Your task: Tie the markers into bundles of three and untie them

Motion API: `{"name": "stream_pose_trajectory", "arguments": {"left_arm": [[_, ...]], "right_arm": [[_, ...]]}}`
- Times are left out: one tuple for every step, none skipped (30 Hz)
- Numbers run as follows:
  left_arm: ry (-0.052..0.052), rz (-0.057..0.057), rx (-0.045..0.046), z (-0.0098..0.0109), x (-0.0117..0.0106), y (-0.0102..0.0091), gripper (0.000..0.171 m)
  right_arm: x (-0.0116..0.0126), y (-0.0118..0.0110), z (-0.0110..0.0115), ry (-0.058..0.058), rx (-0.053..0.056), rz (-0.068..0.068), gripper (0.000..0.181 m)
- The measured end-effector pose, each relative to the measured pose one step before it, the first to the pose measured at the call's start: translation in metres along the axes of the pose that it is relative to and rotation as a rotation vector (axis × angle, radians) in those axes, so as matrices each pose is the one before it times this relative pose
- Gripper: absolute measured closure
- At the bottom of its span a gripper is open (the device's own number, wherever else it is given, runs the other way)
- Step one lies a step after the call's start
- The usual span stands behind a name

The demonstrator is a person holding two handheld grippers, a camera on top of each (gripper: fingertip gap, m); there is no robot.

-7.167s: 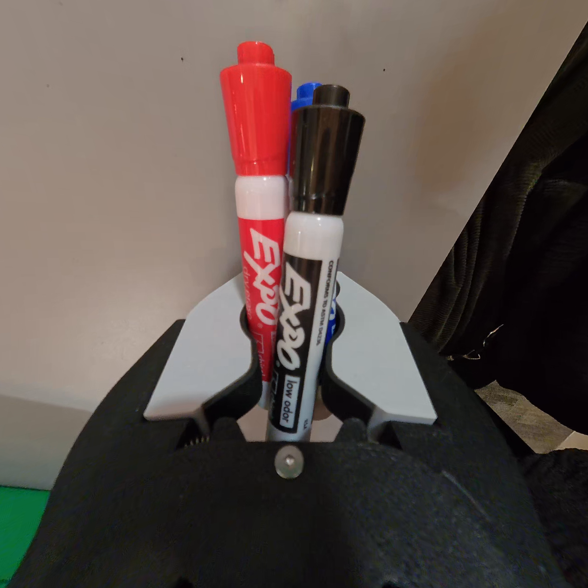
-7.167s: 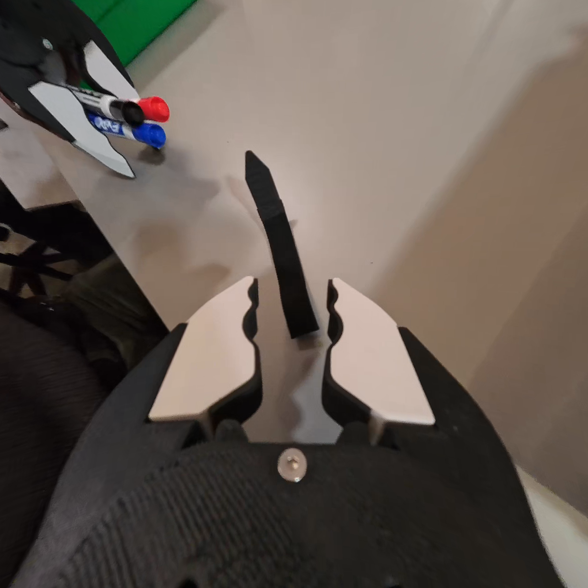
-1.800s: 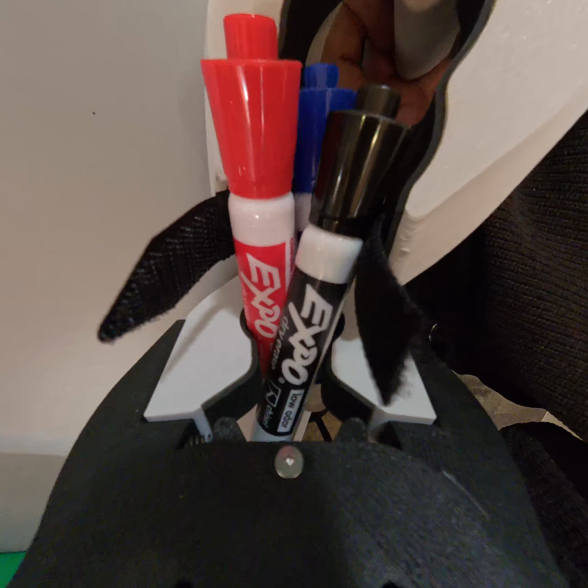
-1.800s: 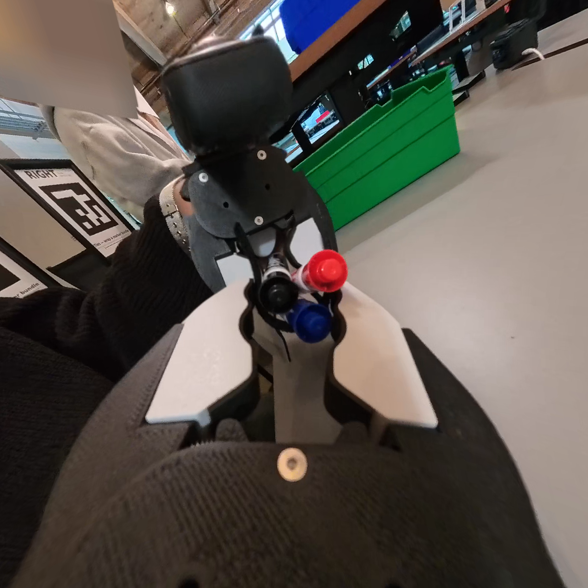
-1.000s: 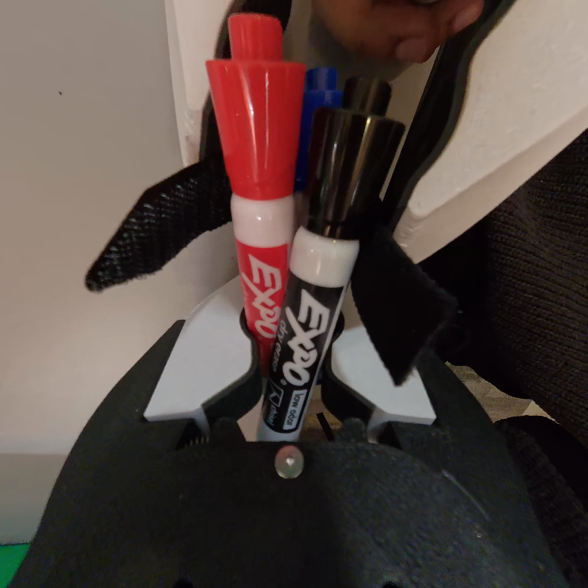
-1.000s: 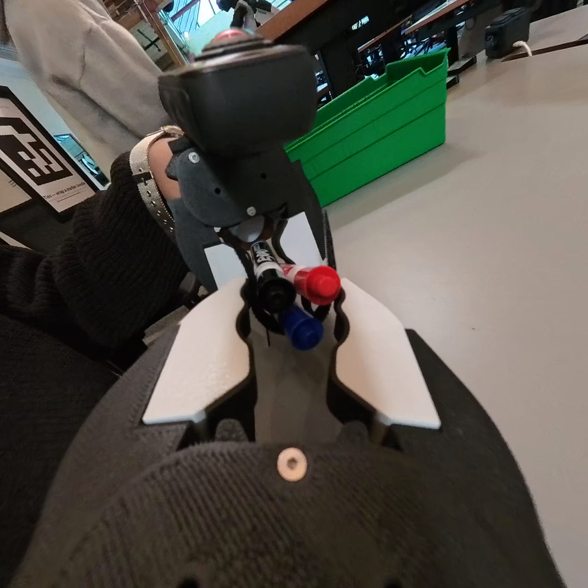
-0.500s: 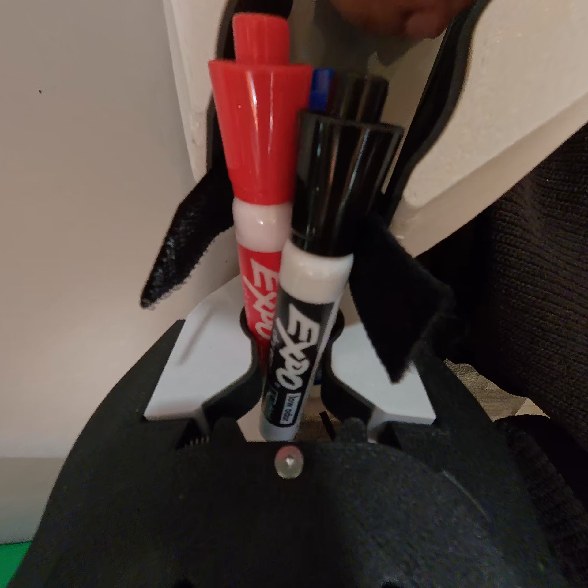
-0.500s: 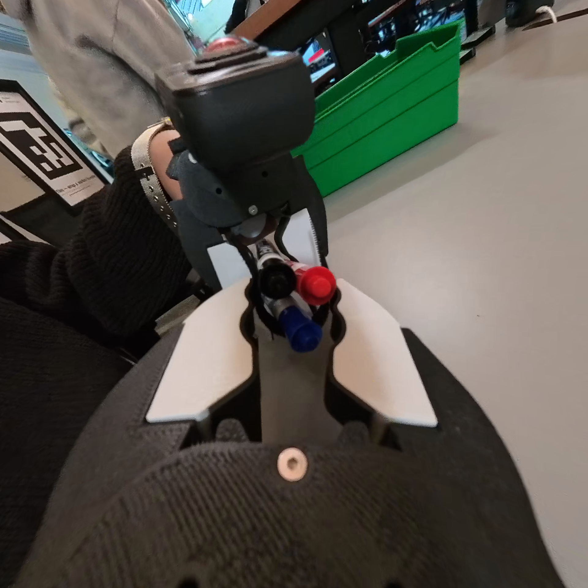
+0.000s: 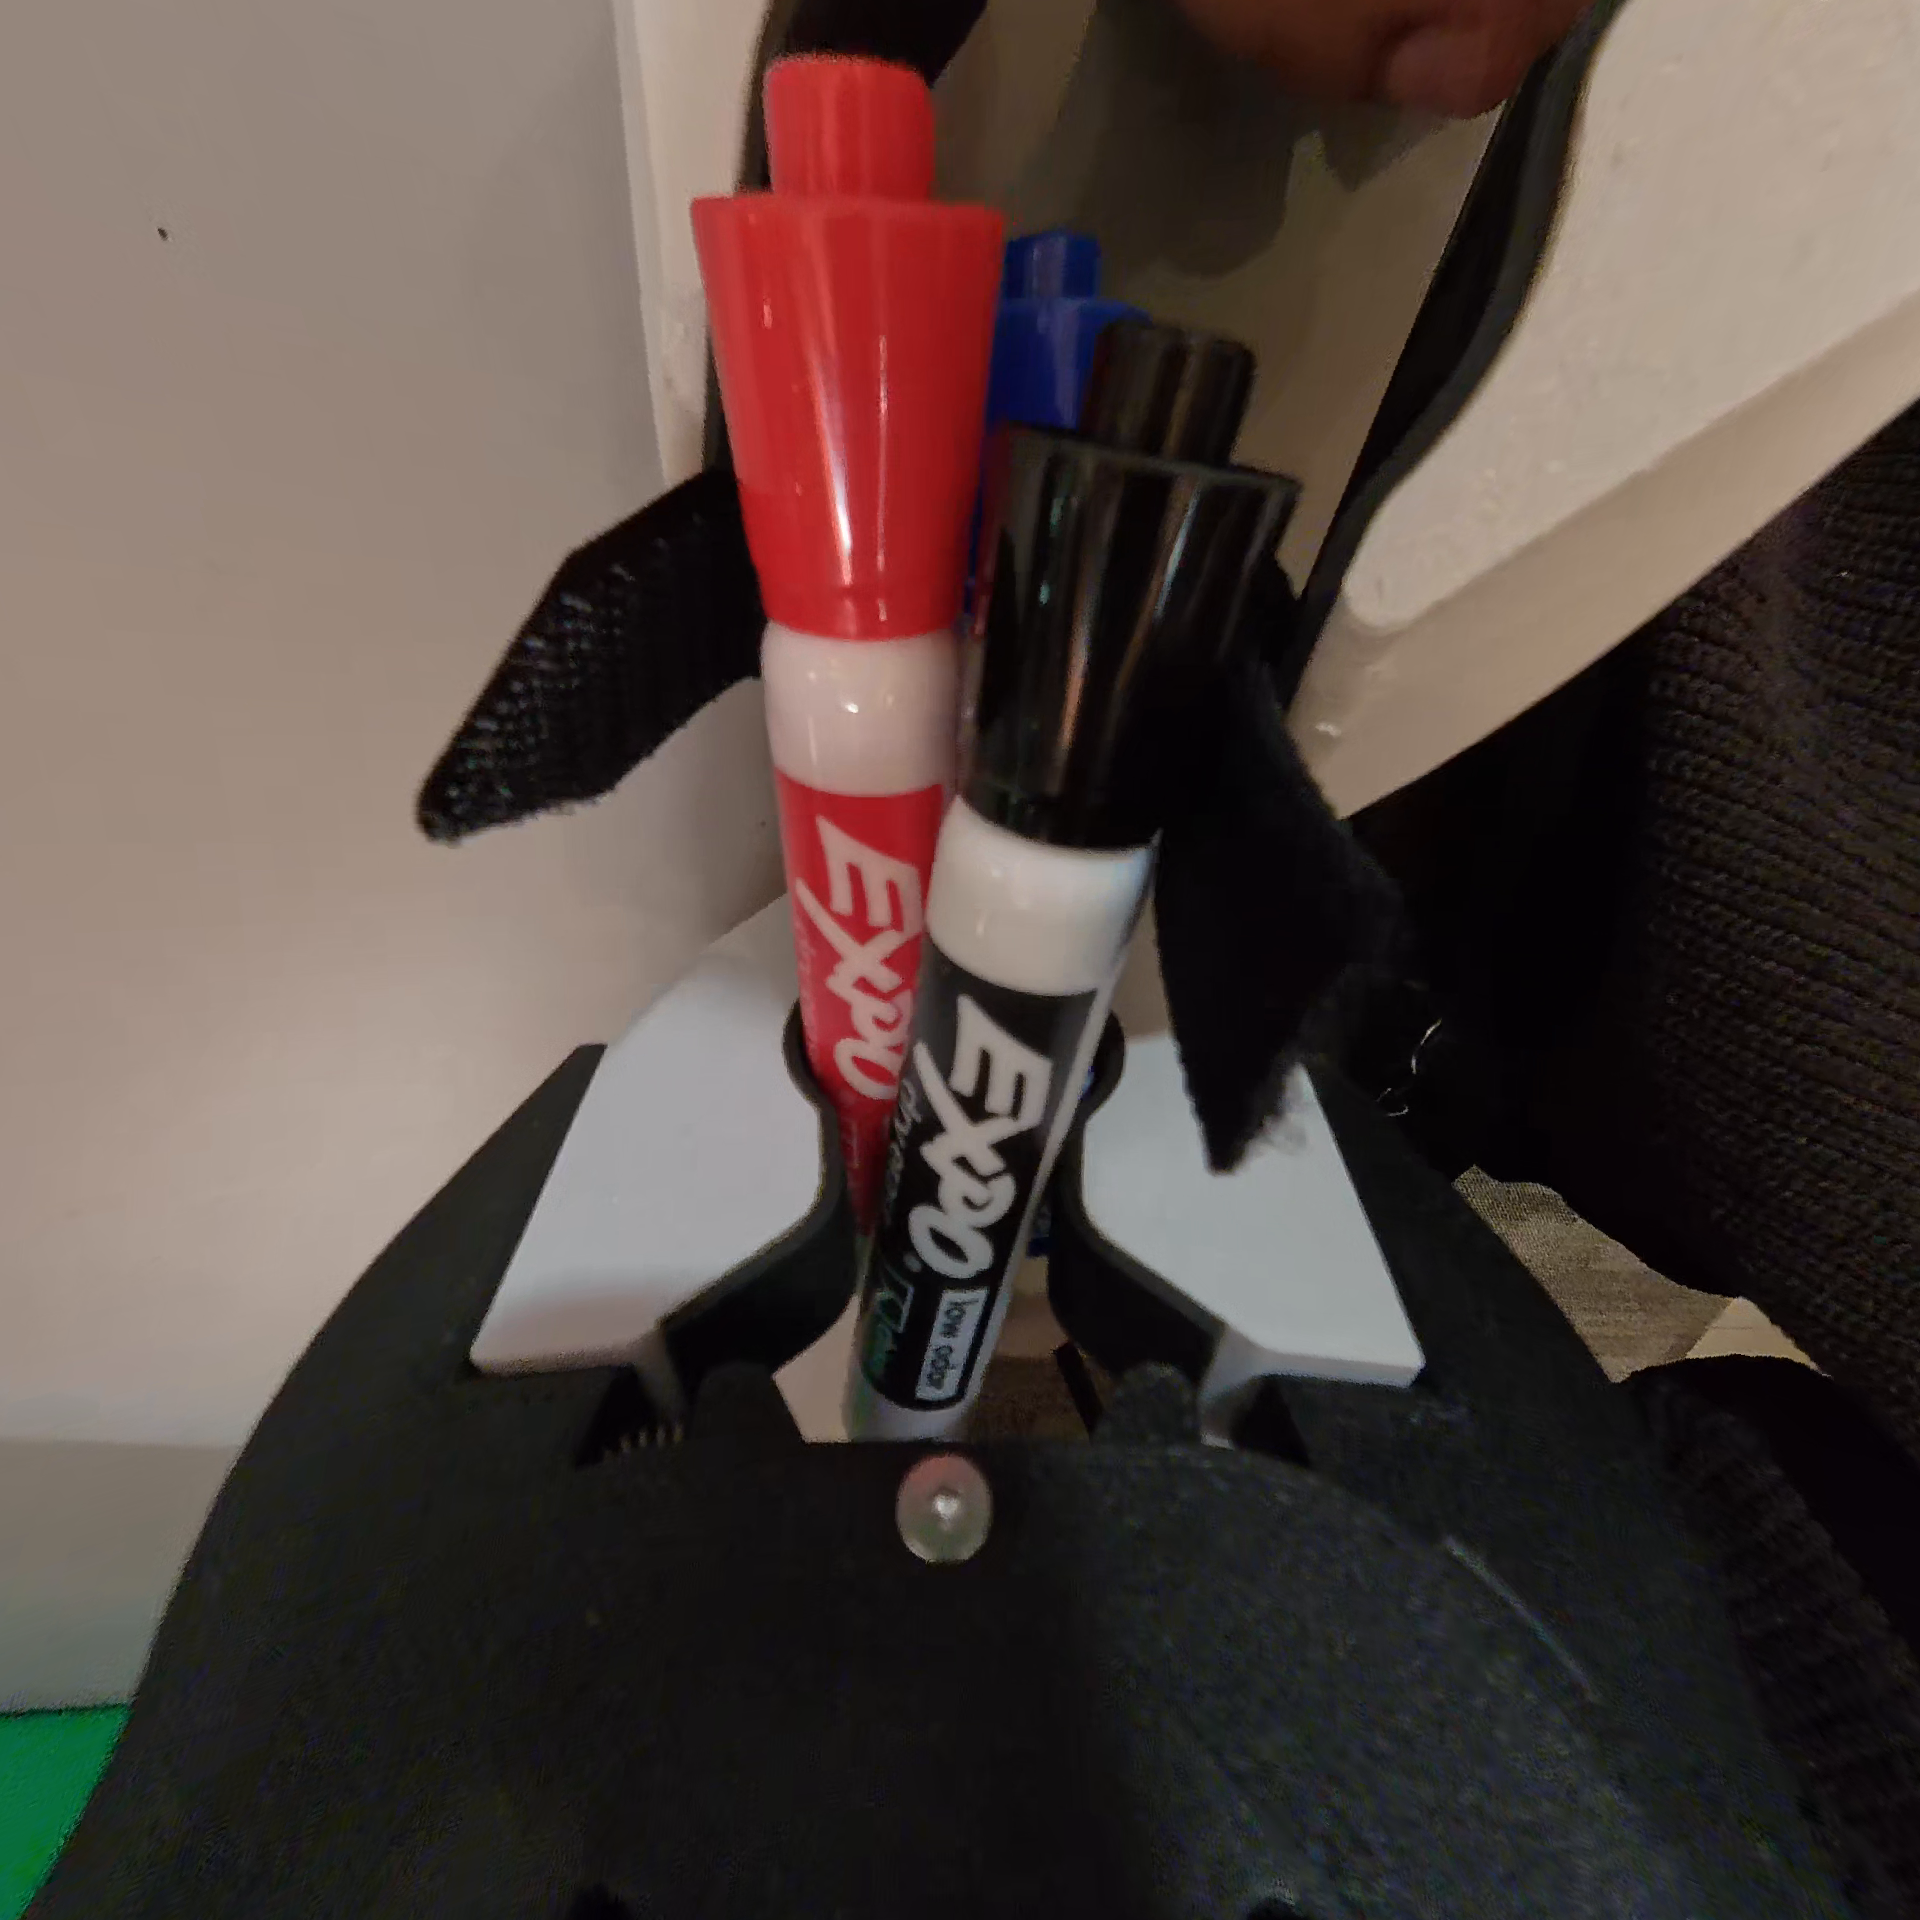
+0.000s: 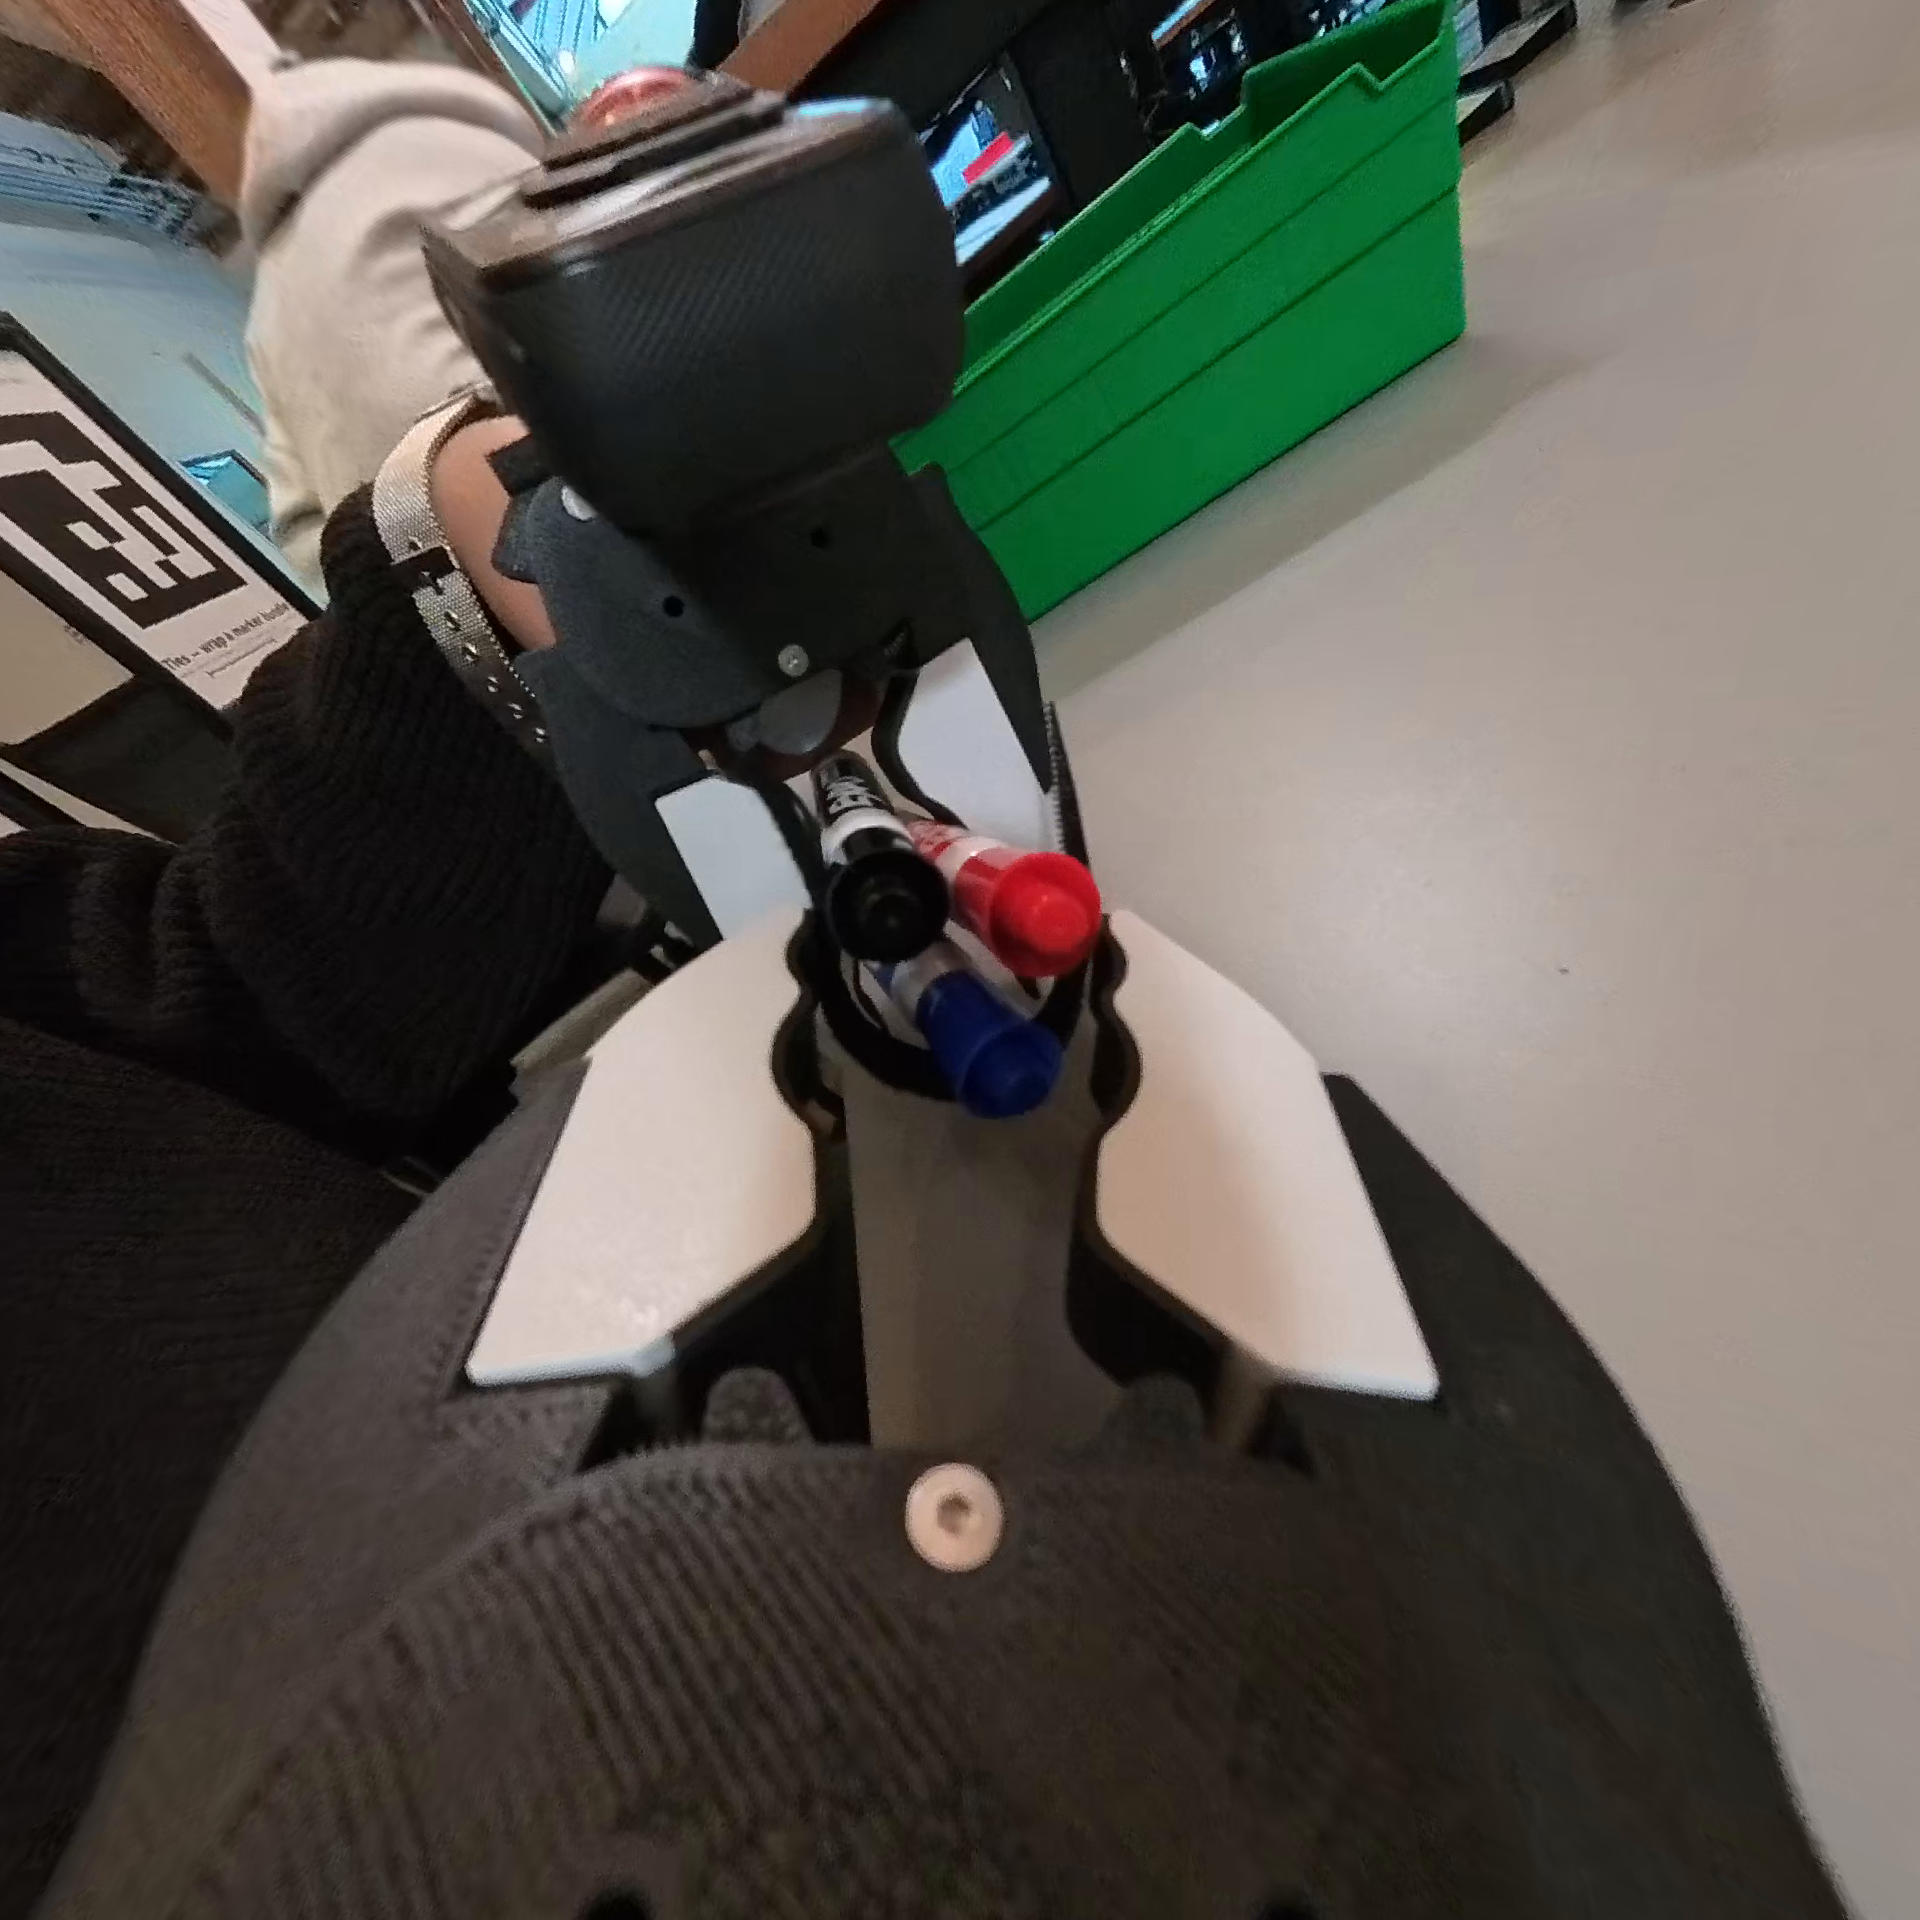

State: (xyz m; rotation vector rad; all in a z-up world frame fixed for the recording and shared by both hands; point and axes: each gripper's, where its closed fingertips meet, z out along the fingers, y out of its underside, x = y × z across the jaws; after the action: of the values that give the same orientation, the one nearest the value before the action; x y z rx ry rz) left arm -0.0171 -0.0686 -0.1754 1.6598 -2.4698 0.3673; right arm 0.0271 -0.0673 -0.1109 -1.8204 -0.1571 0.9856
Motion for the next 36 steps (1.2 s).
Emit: {"name": "stream_pose_trajectory", "arguments": {"left_arm": [[-0.0010, 0.0011, -0.00244, -0.00023, -0.00031, 0.00057, 0.128], [0.0000, 0.0039, -0.00367, -0.00014, -0.00010, 0.00073, 0.128], [-0.0010, 0.0041, -0.00299, -0.00013, -0.00008, 0.00046, 0.127], [-0.0007, 0.0021, -0.00308, -0.00017, -0.00002, 0.00042, 0.127], [-0.0019, 0.0014, -0.00280, -0.00005, -0.00015, 0.00039, 0.127], [-0.0036, 0.0033, -0.00191, -0.00008, -0.00048, 0.00026, 0.127], [-0.0014, 0.0030, -0.00087, -0.00001, -0.00014, 0.00022, 0.127], [0.0003, 0.0014, -0.00114, 0.00014, 0.00002, 0.00022, 0.127], [-0.0024, 0.0031, -0.00073, 0.00010, -0.00026, 0.00030, 0.127], [-0.0015, 0.0046, 0.00001, -0.00002, -0.00007, 0.00024, 0.127], [-0.0001, 0.0052, 0.00019, -0.00020, 0.00012, 0.00019, 0.126], [-0.0018, 0.0057, 0.00062, -0.00027, -0.00012, 0.00012, 0.125], [-0.0014, 0.0045, 0.00177, -0.00050, -0.00003, -0.00012, 0.126], [0.0005, 0.0021, 0.00226, -0.00054, 0.00008, -0.00015, 0.125], [0.0011, 0.0007, 0.00193, -0.00040, 0.00017, 0.00004, 0.125], [-0.0008, 0.0000, 0.00142, -0.00039, -0.00028, 0.00011, 0.126], [0.0002, -0.0007, 0.00039, -0.00030, -0.00019, 0.00040, 0.126], [0.0008, -0.0013, 0.00023, -0.00031, -0.00007, 0.00042, 0.126], [-0.0006, -0.0016, 0.00083, -0.00037, -0.00022, 0.00033, 0.127], [0.0016, -0.0043, 0.00153, -0.00027, -0.00005, 0.00006, 0.127], [0.0039, -0.0055, 0.00112, -0.00033, 0.00024, 0.00014, 0.127], [0.0014, -0.0045, 0.00231, -0.00029, 0.00005, -0.00010, 0.127], [0.0005, -0.0028, 0.00294, -0.00022, -0.00010, -0.00023, 0.127], [0.0014, -0.0024, 0.00255, -0.00024, -0.00002, -0.00018, 0.127], [0.0003, -0.0007, 0.00234, -0.00030, -0.00012, -0.00033, 0.127], [-0.0006, 0.0010, 0.00205, -0.00005, -0.00010, -0.00029, 0.127], [-0.0020, 0.0021, -0.00007, -0.00010, -0.00035, 0.00009, 0.127], [-0.0032, 0.0024, -0.00132, 0.00012, -0.00050, 0.00025, 0.127], [-0.0032, 0.0021, -0.00100, -0.00005, -0.00044, 0.00018, 0.127], [-0.0005, 0.0009, -0.00193, -0.00004, -0.00011, 0.00036, 0.126], [0.0010, -0.0004, -0.00249, -0.00001, 0.00002, 0.00039, 0.126], [-0.0004, -0.0004, -0.00101, -0.00020, -0.00008, 0.00016, 0.126], [0.0019, -0.0010, -0.00005, -0.00032, 0.00030, 0.00001, 0.126], [0.0033, -0.0008, 0.00054, -0.00035, 0.00062, -0.00003, 0.126], [0.0010, -0.0001, -0.00044, -0.00032, 0.00025, 0.00011, 0.126], [-0.0011, 0.0003, -0.00191, -0.00008, 0.00001, 0.00017, 0.127]], "right_arm": [[0.00018, -0.00109, -0.00011, 0.0021, 0.0131, 0.0077, 0.131], [0.00046, -0.00106, 0.00003, 0.0026, 0.0127, 0.0094, 0.132], [0.00010, -0.00063, 0.00014, 0.0001, 0.0093, 0.0086, 0.133], [-0.00004, -0.00031, 0.00013, -0.0019, 0.0054, 0.0073, 0.134], [0.00015, 0.00023, 0.00015, -0.0007, 0.0006, 0.0072, 0.134], [0.00015, 0.00024, 0.00008, -0.0010, -0.0001, 0.0059, 0.134], [-0.00003, 0.00010, 0.00001, -0.0019, 0.0011, 0.0045, 0.135], [-0.00002, 0.00022, 0.00005, -0.0010, -0.0009, 0.0033, 0.135], [-0.00003, 0.00029, 0.00013, -0.0008, -0.0015, 0.0012, 0.135], [-0.00018, 0.00010, 0.00007, -0.0004, -0.0008, -0.0008, 0.135], [-0.00024, 0.00012, 0.00004, -0.0002, -0.0009, -0.0019, 0.135], [-0.00032, 0.00020, 0.00016, -0.0002, -0.0019, -0.0028, 0.136], [-0.00049, 0.00045, 0.00033, -0.0008, -0.0034, -0.0034, 0.136], [-0.00064, 0.00065, 0.00034, -0.0010, -0.0050, -0.0044, 0.136], [-0.00066, 0.00058, 0.00054, -0.0009, -0.0050, -0.0057, 0.136], [-0.00083, 0.00055, 0.00045, -0.0007, -0.0040, -0.0069, 0.136], [-0.00069, 0.00030, 0.00035, -0.0002, -0.0034, -0.0070, 0.136], [-0.00069, 0.00034, 0.00033, -0.0004, -0.0028, -0.0073, 0.136], [-0.00097, 0.00019, 0.00022, -0.0021, -0.0021, -0.0069, 0.136], [-0.00097, 0.00027, 0.00020, -0.0029, -0.0018, -0.0061, 0.136], [-0.00074, 0.00019, 0.00020, -0.0019, -0.0019, -0.0057, 0.136], [-0.00043, 0.00019, 0.00031, 0.0000, -0.0017, -0.0051, 0.136], [-0.00008, -0.00001, 0.00016, 0.0018, -0.0009, -0.0039, 0.136], [0.00026, -0.00003, 0.00007, 0.0025, -0.0006, -0.0024, 0.136], [0.00019, -0.00021, 0.00000, 0.0016, 0.0003, -0.0013, 0.136], [0.00038, -0.00020, -0.00006, 0.0016, 0.0010, -0.0005, 0.136], [0.00027, -0.00009, 0.00001, 0.0014, 0.0001, 0.0003, 0.136], [0.00017, 0.00011, 0.00009, 0.0006, -0.0009, 0.0009, 0.136], [0.00031, 0.00013, 0.00021, 0.0018, -0.0012, 0.0010, 0.136], [0.00040, 0.00008, 0.00018, 0.0027, -0.0014, 0.0006, 0.137], [0.00008, -0.00004, 0.00020, 0.0014, -0.0006, -0.0021, 0.137], [-0.00006, -0.00031, 0.00003, 0.0007, 0.0006, -0.0058, 0.137], [-0.00026, -0.00052, -0.00007, 0.0013, 0.0011, -0.0090, 0.137], [-0.00026, -0.00082, -0.00023, 0.0004, 0.0016, -0.0127, 0.137], [-0.00012, -0.00081, -0.00046, 0.0014, 0.0007, -0.0156, 0.137], [0.00003, -0.00081, -0.00054, 0.0025, -0.0002, -0.0163, 0.136]]}}
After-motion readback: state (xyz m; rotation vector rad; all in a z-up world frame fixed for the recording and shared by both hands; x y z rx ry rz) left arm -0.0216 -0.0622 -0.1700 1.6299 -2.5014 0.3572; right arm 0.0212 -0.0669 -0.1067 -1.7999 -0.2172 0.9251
